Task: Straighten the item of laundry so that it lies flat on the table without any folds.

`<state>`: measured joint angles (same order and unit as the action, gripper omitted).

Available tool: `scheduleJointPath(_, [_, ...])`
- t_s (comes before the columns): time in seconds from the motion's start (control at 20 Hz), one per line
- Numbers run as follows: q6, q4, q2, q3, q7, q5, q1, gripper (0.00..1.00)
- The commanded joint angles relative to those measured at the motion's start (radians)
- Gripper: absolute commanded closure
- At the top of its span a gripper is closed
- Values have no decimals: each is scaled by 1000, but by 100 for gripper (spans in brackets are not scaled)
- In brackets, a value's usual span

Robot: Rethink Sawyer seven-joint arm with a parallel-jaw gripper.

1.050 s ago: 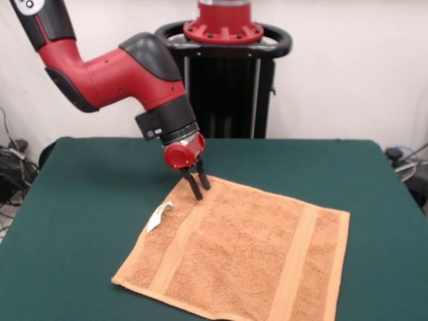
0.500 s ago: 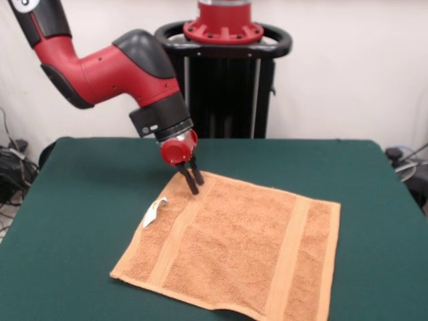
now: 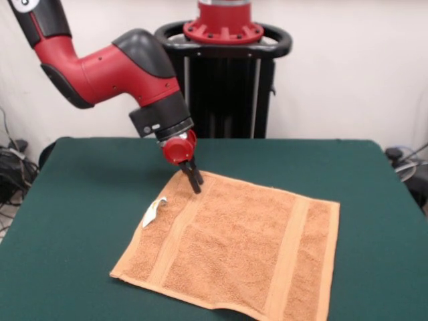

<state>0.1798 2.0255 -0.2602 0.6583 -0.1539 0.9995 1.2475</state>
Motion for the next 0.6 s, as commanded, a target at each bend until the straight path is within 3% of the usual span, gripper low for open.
scheduleJointPath(0.05, [318, -140, 30, -84, 219, 79, -2, 0])
scheduleJointPath(0.6, [409, -172, 33, -68, 373, 86, -5, 0])
